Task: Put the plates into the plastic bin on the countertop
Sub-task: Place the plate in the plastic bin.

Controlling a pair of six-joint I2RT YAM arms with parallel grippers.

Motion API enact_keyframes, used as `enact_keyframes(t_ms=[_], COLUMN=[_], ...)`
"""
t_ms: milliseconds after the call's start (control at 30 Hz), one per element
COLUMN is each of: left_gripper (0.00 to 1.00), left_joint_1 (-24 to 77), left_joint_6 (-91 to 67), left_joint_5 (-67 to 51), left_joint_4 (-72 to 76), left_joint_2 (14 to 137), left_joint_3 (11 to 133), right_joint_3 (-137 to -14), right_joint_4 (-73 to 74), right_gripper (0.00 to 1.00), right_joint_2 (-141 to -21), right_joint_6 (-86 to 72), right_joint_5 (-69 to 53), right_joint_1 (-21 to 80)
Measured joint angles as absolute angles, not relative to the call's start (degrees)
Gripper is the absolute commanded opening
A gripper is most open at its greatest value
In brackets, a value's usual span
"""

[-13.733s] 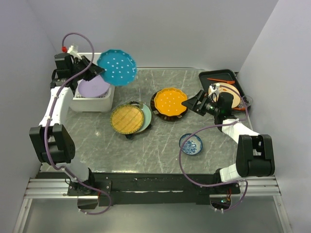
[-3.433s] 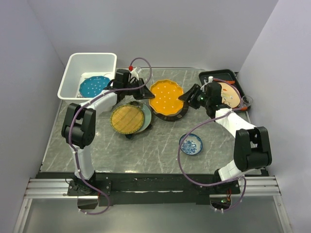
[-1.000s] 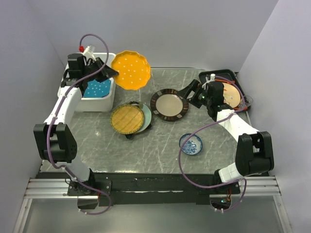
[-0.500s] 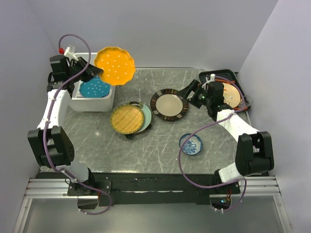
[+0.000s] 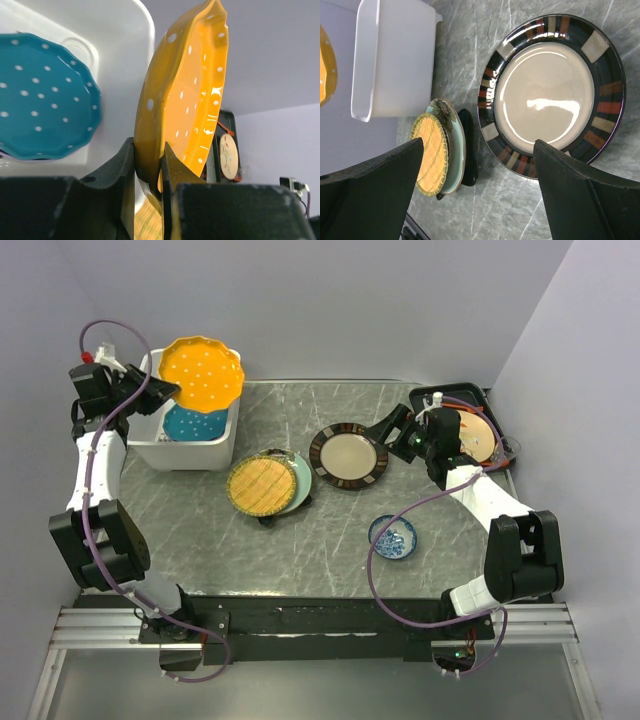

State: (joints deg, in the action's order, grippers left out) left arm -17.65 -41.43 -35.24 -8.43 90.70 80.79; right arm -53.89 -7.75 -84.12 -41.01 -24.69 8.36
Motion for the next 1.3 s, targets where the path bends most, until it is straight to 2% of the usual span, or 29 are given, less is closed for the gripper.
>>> enact_keyframes(t_ms=[800, 1300], left_gripper=[0.01, 0.01], left_joint_1=[-20.21, -20.29], left_joint_6=[-41.82, -42.7], left_joint_5=[-22.55, -23.31], left_joint_4=[-11.77, -12.97], left_joint_2=[95.33, 104.53], left_joint_3=[80.79, 82.24], right_joint_3=[-53.89, -53.89], right_joint_4=[-7.57, -6.7], right_gripper=[0.98, 0.98], right_joint_2=[-84.58, -84.77], right_joint_6=[-39.48, -39.05], right_joint_5=[-24.93, -24.95], right_joint_1=[8.36, 8.36])
